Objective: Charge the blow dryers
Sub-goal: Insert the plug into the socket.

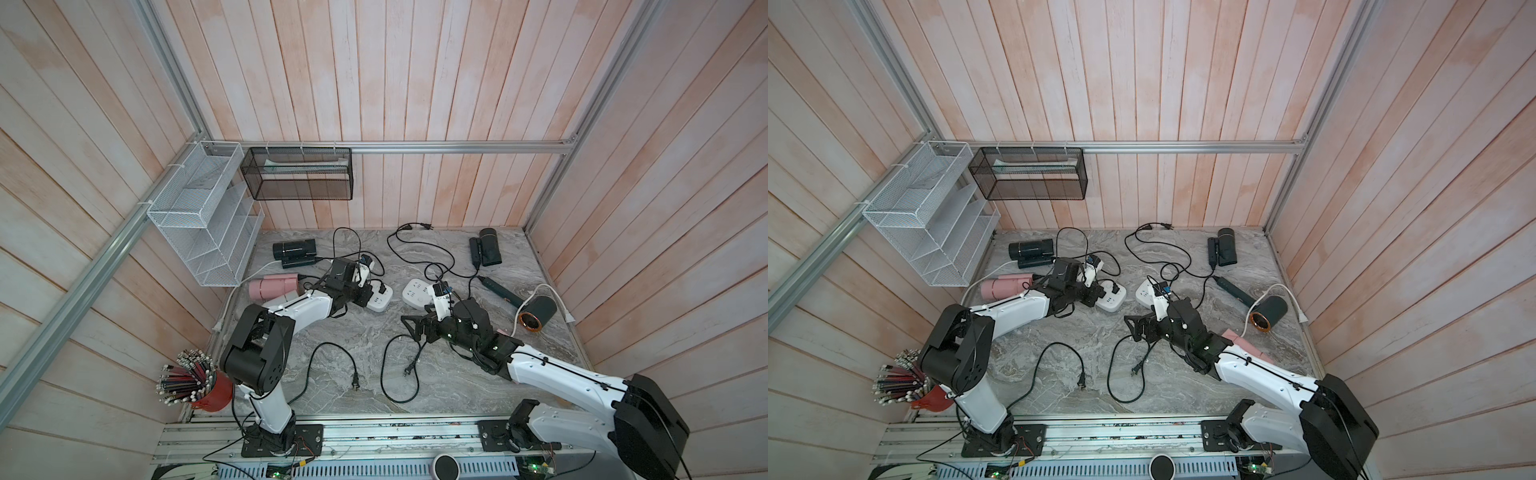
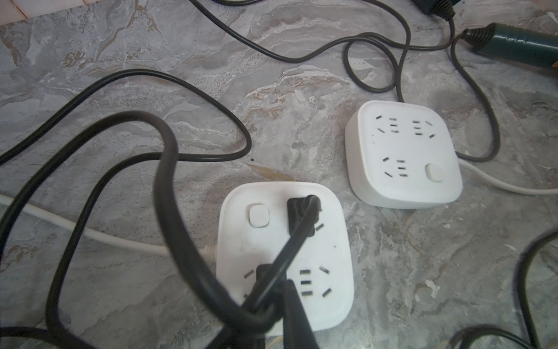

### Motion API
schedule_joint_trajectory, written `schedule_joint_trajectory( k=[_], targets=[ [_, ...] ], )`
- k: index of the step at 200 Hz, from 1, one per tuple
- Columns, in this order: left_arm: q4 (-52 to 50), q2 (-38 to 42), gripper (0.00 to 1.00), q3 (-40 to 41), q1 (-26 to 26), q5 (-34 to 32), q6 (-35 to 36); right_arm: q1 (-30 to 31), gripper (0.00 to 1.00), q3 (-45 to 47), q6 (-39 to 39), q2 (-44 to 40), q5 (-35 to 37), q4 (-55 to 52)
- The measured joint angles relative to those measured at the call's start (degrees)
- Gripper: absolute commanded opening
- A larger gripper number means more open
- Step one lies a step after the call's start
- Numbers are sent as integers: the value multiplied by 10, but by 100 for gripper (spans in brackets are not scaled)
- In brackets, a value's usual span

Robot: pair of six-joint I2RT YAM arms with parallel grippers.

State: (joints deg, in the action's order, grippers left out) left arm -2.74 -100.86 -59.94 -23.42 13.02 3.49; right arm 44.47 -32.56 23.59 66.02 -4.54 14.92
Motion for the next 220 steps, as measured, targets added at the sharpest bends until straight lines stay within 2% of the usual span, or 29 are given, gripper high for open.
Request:
schedule_joint_trajectory(
  k=[123, 220],
  targets=[
    [10, -4, 8, 1, -2, -3, -15, 0, 100, 0, 0, 0, 0, 0],
    [57, 4, 8, 40, -16, -30, -43, 0, 100, 9, 3, 0, -1, 1]
  ],
)
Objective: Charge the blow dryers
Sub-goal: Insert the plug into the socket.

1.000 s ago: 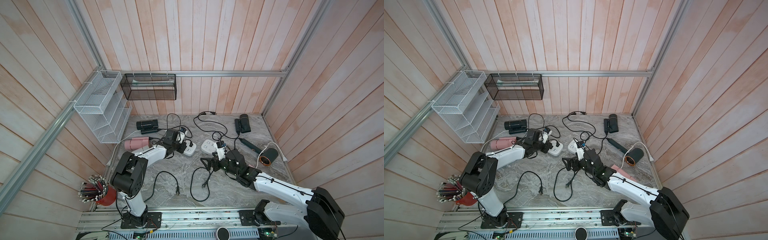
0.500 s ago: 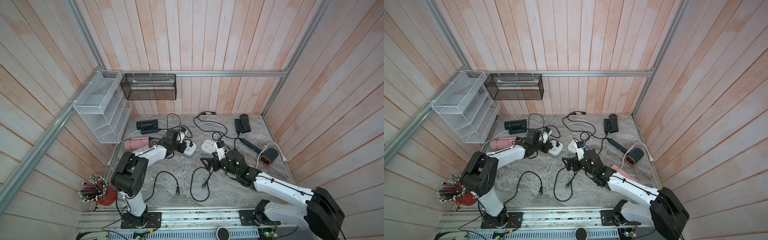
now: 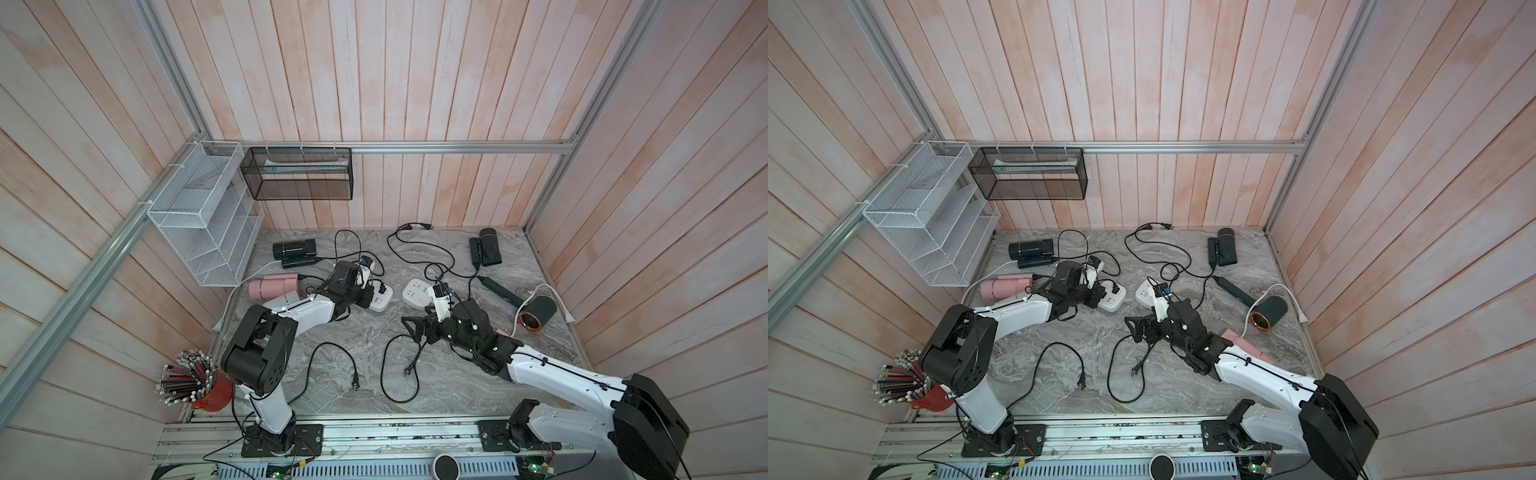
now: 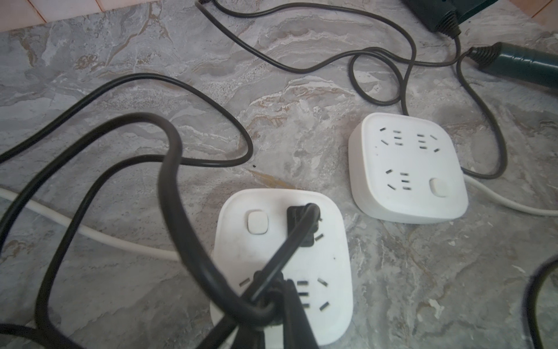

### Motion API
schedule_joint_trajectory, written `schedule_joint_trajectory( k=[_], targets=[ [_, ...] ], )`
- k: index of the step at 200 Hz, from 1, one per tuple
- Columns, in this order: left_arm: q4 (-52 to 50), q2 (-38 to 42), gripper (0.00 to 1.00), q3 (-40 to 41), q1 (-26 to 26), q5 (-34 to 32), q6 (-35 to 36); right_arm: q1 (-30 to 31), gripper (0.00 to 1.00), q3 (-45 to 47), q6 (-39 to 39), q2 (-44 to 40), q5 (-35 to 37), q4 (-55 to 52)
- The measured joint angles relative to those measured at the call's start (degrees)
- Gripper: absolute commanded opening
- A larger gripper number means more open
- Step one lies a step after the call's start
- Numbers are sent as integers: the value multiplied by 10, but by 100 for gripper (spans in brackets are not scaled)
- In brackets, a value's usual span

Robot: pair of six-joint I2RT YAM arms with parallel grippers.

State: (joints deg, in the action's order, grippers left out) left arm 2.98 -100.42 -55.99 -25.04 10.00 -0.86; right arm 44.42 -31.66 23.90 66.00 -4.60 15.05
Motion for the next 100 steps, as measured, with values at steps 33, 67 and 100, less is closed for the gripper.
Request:
schedule_joint_trajectory(
  k=[33, 67, 100],
  targets=[
    [15, 12, 8, 23, -4, 0, -23, 0, 100, 0, 1, 0, 0, 0],
    [13, 21, 8, 33, -11, -2, -33, -1, 100, 0, 2, 0, -1, 3],
    [14, 19, 8, 33, -11, -2, -39, -1, 100, 0, 2, 0, -5, 4]
  ],
)
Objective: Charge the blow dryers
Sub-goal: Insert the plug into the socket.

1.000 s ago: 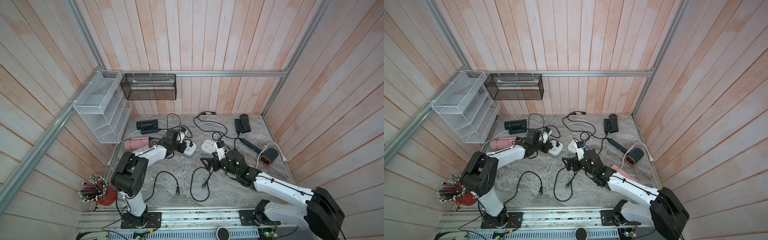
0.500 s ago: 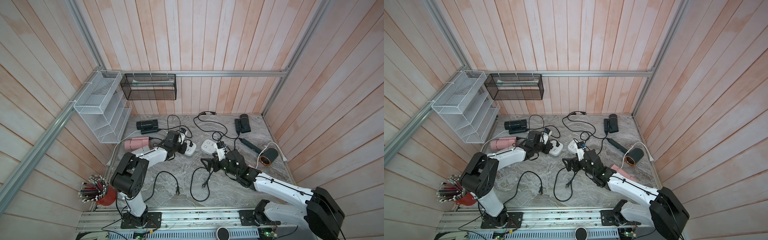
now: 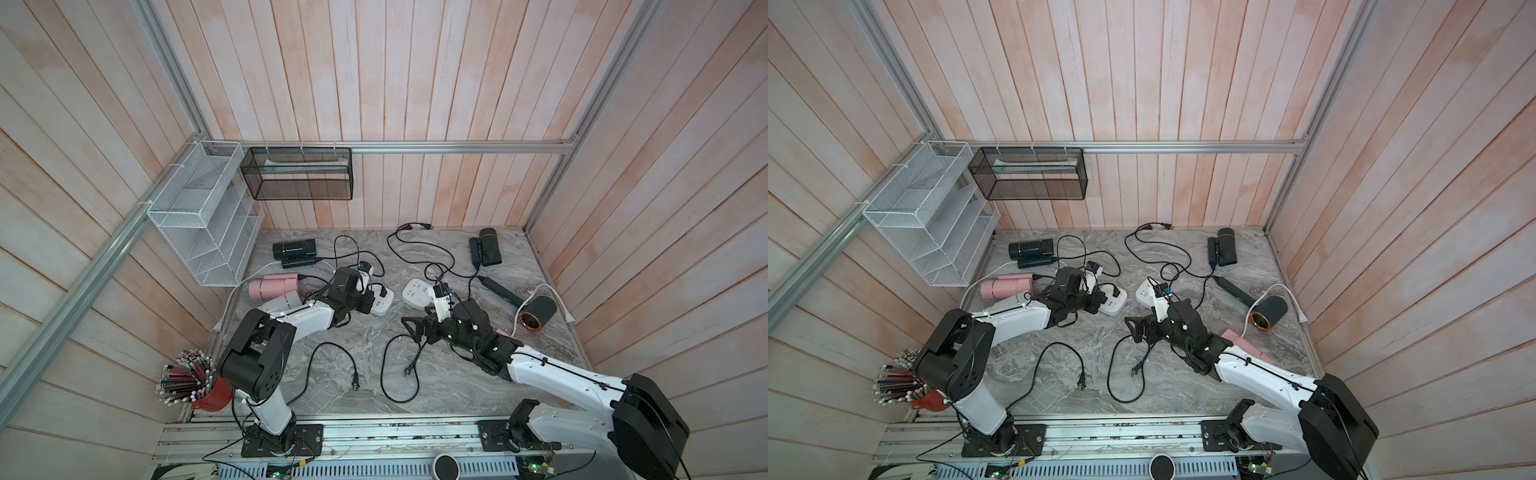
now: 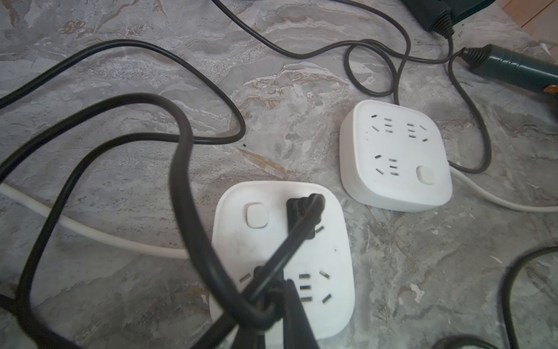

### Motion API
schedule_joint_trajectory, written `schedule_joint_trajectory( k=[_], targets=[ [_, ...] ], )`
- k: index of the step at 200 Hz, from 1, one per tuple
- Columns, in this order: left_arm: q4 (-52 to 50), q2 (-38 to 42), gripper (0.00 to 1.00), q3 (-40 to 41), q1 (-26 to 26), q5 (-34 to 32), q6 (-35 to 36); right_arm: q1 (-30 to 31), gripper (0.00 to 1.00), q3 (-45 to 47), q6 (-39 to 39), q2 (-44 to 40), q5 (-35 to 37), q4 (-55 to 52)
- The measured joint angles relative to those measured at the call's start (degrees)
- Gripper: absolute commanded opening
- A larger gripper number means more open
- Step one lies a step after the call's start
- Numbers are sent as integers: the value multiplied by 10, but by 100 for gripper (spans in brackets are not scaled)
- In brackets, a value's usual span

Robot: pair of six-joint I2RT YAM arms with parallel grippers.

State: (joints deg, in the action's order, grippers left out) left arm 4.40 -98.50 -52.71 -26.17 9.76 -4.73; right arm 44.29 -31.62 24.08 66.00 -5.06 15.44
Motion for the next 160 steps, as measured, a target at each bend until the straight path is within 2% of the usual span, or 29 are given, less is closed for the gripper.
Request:
schedule_joint_trajectory(
  k=[160],
  targets=[
    [-2, -9, 9, -7, 2, -2, -19, -2, 100, 13, 4, 0, -2, 0]
  ],
)
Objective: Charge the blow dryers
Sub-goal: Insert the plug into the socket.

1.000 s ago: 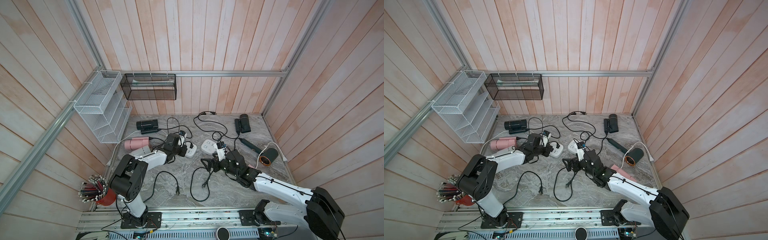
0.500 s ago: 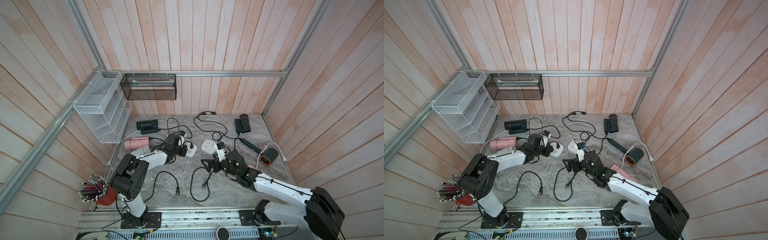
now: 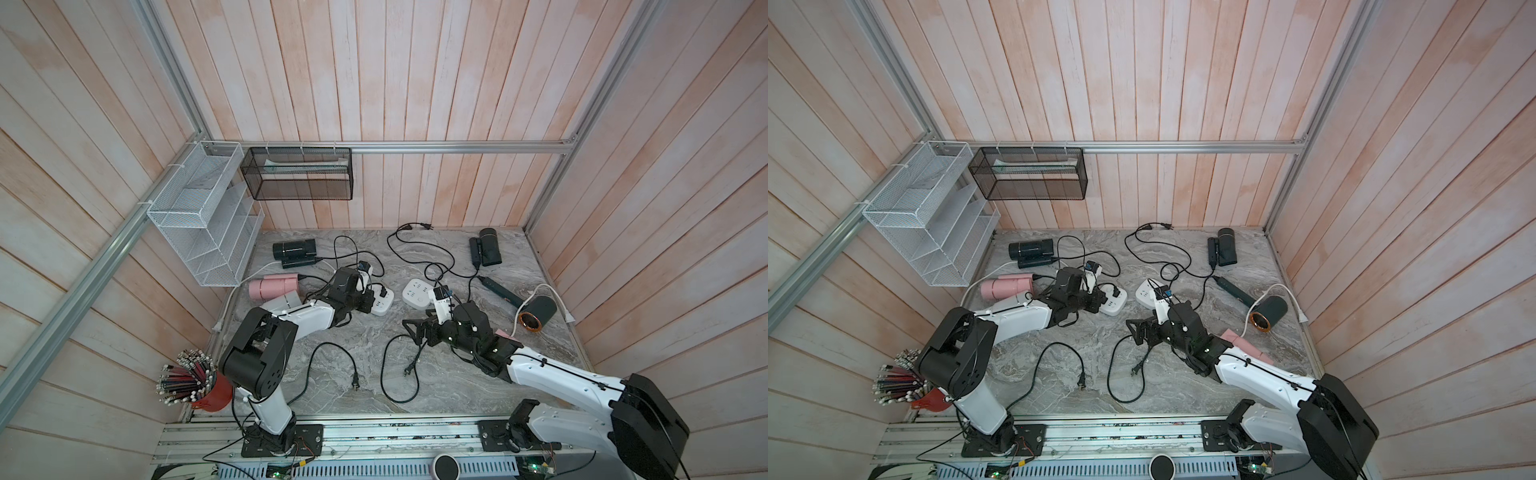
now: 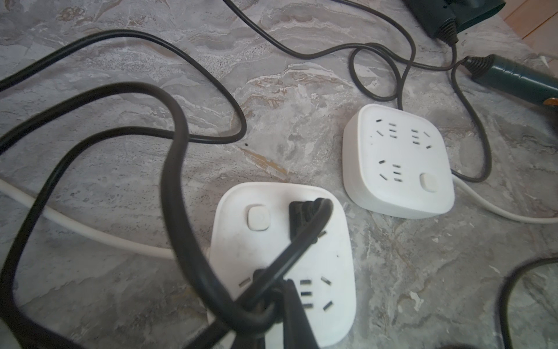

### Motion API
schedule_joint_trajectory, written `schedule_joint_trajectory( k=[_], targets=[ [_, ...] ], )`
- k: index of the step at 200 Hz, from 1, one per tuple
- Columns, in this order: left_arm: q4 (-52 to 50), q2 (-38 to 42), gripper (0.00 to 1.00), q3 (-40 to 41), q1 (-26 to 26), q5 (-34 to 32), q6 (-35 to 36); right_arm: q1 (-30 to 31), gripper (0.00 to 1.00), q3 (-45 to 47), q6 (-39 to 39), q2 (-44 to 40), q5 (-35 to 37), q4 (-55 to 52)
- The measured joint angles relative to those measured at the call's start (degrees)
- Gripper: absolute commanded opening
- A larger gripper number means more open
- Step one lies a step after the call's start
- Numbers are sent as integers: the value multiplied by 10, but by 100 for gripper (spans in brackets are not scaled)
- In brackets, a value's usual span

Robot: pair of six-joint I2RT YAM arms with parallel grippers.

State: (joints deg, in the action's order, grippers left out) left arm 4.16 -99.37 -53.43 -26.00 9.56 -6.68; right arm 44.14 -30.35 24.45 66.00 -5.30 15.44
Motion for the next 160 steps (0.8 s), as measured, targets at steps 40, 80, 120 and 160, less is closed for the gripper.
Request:
schedule_joint_trajectory(
  k=[40, 80, 120, 160],
  targets=[
    [-42, 0, 12, -21, 0, -5, 2, 0, 100, 0, 0, 0, -2, 0],
    [-72, 0, 28, -30, 1, -6, 10, 0, 100, 0, 0, 0, -2, 0],
    [-98, 6, 41, -29, 2, -4, 8, 0, 100, 0, 0, -2, -3, 0],
    [-116, 76, 44, -2, 2, 4, -16, 0, 95, 0, 0, -6, -12, -1]
  ],
)
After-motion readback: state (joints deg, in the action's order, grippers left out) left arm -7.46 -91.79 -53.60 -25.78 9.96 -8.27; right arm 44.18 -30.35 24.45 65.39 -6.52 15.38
